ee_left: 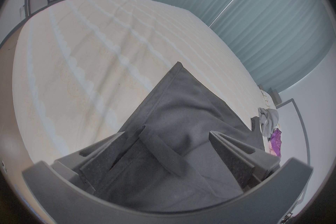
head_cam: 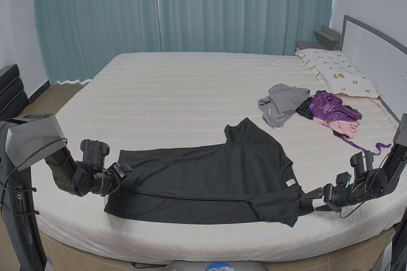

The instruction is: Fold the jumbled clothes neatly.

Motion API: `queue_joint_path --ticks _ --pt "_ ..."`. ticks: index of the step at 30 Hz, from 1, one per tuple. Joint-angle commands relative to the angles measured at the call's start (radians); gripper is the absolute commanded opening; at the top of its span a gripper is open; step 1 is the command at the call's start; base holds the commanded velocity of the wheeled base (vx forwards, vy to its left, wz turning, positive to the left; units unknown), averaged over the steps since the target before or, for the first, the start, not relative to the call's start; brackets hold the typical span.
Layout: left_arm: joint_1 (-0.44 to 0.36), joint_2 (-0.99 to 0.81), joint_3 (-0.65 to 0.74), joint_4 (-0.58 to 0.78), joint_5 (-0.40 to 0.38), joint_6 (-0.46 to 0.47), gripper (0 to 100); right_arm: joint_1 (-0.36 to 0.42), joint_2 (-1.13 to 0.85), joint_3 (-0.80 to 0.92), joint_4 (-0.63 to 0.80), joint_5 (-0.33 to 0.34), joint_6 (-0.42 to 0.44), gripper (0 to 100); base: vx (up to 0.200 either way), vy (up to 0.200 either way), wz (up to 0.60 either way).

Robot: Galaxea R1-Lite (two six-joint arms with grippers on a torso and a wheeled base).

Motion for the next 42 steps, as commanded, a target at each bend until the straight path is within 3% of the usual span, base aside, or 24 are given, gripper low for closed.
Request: queue_joint_path --ticks 1,8,9,18,24,29,35,41,42 --pt "-0.021 0.041 -0.031 0.001 0.023 0.001 100 0.0 0.003 0.0 -0.001 -0.001 -0.001 100 0.0 0.0 0.0" --pt "-0.023 0.054 -0.04 -0.001 0.039 0.013 100 0.0 0.003 0.0 -0.001 -0.001 -0.001 100 0.0 0.0 0.0" --pt "-0.023 0.063 -0.049 -0.001 0.054 0.018 0 0.002 0.003 0.0 -0.001 -0.002 -0.001 100 0.0 0.0 0.0" --pt "0.008 0.074 -0.052 -0.001 0.086 0.019 0 0.01 -0.025 0.0 -0.04 -0.025 0.009 100 0.0 0.0 0.0" --pt "0.031 0.061 -0.039 -0.001 0.086 0.016 0 0.049 -0.012 -0.019 -0.117 -0.028 0.013 100 0.0 0.0 0.0" --pt "0.034 0.051 -0.032 -0.004 0.088 0.015 0 0.089 0.023 -0.08 -0.136 -0.083 0.012 100 0.0 0.0 0.0" --pt "0.032 0.046 -0.029 -0.004 0.088 0.013 0 0.128 0.066 -0.148 -0.136 -0.099 0.007 100 0.0 0.0 0.0" --pt "0.023 0.037 -0.017 -0.007 0.086 0.013 0 0.132 0.164 -0.214 -0.137 -0.114 -0.045 100 0.0 0.0 0.0" --pt "0.02 0.035 -0.012 -0.005 0.086 0.013 0 0.122 0.199 -0.226 -0.145 -0.116 -0.105 100 0.0 0.0 0.0"
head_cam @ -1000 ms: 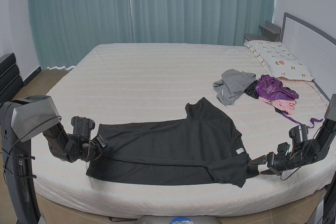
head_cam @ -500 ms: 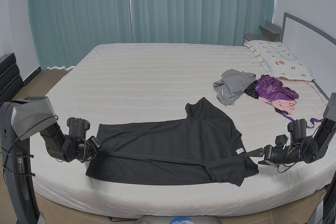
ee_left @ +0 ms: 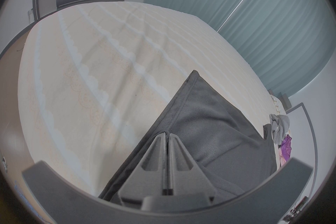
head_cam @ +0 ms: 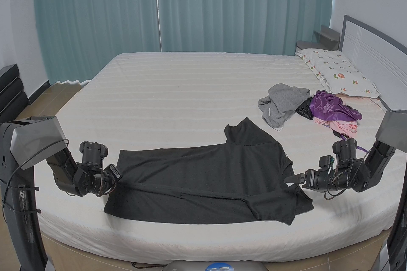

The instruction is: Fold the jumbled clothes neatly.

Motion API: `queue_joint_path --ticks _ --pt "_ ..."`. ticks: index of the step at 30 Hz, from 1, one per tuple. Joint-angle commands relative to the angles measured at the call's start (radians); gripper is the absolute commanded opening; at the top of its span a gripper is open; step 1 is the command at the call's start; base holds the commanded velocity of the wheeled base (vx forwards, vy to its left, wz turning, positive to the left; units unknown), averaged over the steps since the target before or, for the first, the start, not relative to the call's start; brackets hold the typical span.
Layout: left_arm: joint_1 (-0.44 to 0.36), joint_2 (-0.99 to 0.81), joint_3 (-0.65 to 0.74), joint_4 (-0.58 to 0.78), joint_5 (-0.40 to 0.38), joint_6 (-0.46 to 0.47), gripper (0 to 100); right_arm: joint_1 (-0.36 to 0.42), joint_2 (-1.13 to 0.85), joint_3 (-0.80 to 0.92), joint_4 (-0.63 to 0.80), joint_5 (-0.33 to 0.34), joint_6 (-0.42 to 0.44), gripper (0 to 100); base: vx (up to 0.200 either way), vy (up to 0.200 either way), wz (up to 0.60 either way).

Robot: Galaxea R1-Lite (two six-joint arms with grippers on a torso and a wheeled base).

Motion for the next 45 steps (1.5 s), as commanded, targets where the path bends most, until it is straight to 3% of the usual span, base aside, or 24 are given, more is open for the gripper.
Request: queue_joint_path --ticks 1,15,16,30,38,45 --pt "-0.007 -0.009 0.01 -0.001 0.0 0.0 0 -0.007 0.093 -0.036 -0.009 -0.004 -0.064 100 0.0 0.0 0.0" --pt "-0.01 -0.009 0.016 0.003 0.0 0.0 0 -0.002 0.156 -0.044 -0.052 0.004 -0.139 100 0.0 0.0 0.0" --pt "-0.01 -0.009 0.016 0.003 0.0 0.0 0 -0.004 0.154 -0.044 -0.052 0.005 -0.141 0 0.0 0.0 0.0" --pt "-0.022 -0.041 0.042 0.003 0.001 0.004 0 -0.017 0.131 -0.045 -0.055 0.01 -0.128 0 0.0 0.0 0.0" --pt "-0.021 -0.084 0.086 0.0 0.001 0.033 0 -0.04 0.059 -0.033 -0.116 0.019 -0.024 0 0.0 0.0 0.0" --pt "-0.021 -0.173 0.16 -0.001 0.001 0.069 0 -0.086 -0.039 0.055 -0.116 0.107 -0.013 0 0.0 0.0 0.0"
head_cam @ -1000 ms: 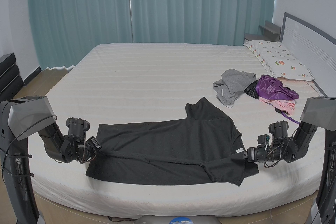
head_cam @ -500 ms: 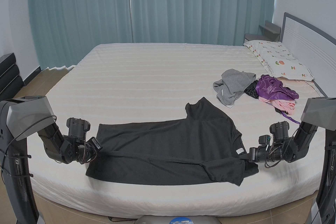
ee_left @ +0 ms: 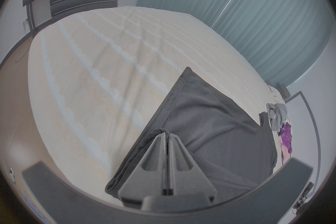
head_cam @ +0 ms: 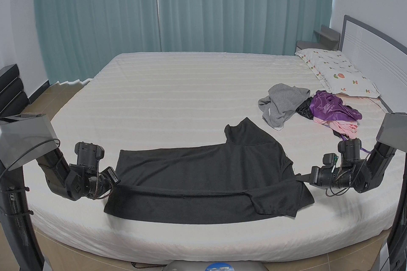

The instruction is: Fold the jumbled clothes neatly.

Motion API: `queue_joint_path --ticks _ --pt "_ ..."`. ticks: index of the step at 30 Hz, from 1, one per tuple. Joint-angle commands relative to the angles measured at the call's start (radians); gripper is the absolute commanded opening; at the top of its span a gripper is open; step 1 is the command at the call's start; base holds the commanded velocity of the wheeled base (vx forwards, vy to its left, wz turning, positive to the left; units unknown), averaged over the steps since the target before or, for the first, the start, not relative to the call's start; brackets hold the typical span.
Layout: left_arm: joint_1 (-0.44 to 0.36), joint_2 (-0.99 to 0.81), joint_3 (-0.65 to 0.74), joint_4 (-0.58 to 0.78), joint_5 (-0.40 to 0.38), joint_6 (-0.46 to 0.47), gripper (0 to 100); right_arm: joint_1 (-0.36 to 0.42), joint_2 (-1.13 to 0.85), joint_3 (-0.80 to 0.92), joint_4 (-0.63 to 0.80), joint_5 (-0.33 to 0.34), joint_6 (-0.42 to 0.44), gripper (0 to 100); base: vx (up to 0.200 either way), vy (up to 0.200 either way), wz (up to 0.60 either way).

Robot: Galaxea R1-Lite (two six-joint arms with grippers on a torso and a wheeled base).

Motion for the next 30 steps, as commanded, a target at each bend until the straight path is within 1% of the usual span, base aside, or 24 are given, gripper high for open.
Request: queue_joint_path --ticks 1,2,5,7,12,14,17,19,23,26,30 --pt "-0.002 -0.071 0.05 0.0 0.001 0.013 0 -0.036 -0.089 0.059 0.0 0.03 0.001 0 0.0 0.0 0.0" --pt "0.0 -0.073 0.051 0.0 0.001 0.014 0 -0.037 -0.09 0.061 0.0 0.031 0.003 0 0.0 0.0 0.0" --pt "-0.002 -0.113 0.082 -0.002 0.001 0.025 0 -0.059 -0.141 0.109 0.002 0.077 0.003 0 0.0 0.0 0.0" --pt "-0.002 -0.14 0.094 0.0 0.001 0.031 0 -0.065 -0.159 0.127 0.002 0.088 0.001 0 0.0 0.0 0.0" --pt "0.001 -0.189 0.12 0.003 0.001 0.068 0 -0.065 -0.185 0.153 0.002 0.091 0.0 0 0.0 0.0 0.0" --pt "0.001 -0.228 0.14 0.006 0.001 0.077 0 -0.063 -0.215 0.17 0.008 0.109 0.001 0 0.0 0.0 0.0" --pt "0.001 -0.252 0.163 0.013 0.011 0.108 0 -0.057 -0.251 0.193 0.014 0.111 0.0 0 0.0 0.0 0.0" --pt "0.001 -0.255 0.175 0.036 0.036 0.141 0 -0.057 -0.265 0.208 0.016 0.111 0.0 0 0.0 0.0 0.0" --pt "0.001 -0.257 0.175 0.072 0.064 0.16 0 -0.063 -0.282 0.242 0.014 0.109 0.0 0 0.0 0.0 0.0" --pt "0.001 -0.269 0.179 0.081 0.065 0.163 0 -0.065 -0.3 0.26 0.016 0.109 0.0 0 0.0 0.0 0.0" --pt "0.0 -0.307 0.185 0.162 0.064 0.192 0 -0.065 -0.31 0.299 0.016 0.108 -0.003 0 0.0 0.0 0.0"
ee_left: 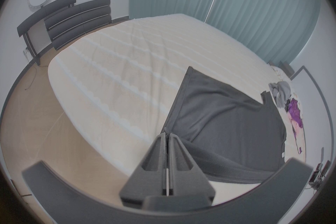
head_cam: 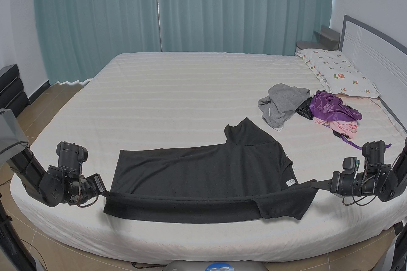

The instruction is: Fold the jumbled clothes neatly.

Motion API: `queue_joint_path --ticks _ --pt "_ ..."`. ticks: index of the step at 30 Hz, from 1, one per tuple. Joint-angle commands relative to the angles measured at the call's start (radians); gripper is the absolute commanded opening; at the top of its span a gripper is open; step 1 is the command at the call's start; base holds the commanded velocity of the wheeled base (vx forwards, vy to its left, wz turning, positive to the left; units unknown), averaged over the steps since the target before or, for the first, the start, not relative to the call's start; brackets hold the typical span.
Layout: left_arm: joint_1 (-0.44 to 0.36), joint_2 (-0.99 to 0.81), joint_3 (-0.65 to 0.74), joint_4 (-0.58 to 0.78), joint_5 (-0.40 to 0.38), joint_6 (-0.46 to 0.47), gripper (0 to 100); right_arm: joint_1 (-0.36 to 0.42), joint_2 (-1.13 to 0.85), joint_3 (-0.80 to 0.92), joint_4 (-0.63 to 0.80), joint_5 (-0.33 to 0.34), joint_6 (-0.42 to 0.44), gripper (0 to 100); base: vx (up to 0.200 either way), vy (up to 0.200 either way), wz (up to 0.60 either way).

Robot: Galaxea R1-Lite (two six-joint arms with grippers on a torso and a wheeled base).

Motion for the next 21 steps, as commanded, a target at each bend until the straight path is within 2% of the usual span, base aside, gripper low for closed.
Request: queue_joint_path --ticks 1,9,14,16,21 --pt "-0.002 -0.042 0.006 0.034 -0.001 0.022 0 -0.001 -0.02 0.033 0.0 -0.001 -0.002 0 0.0 0.0 0.0" --pt "-0.003 -0.025 -0.006 0.032 -0.004 0.016 0 -0.001 0.014 -0.007 0.0 -0.006 0.001 0 0.0 0.0 0.0" --pt "0.0 0.054 -0.049 0.014 -0.005 0.01 0 0.009 0.074 -0.073 0.023 -0.018 0.002 0 0.0 0.0 0.0" --pt "0.006 0.113 -0.08 -0.006 -0.001 0.008 0 0.014 0.108 -0.133 0.057 -0.043 0.001 0 0.0 0.0 0.0" --pt "0.005 0.18 -0.101 -0.08 0.002 -0.009 0 0.019 0.161 -0.216 0.109 -0.047 0.001 0 0.0 0.0 0.0"
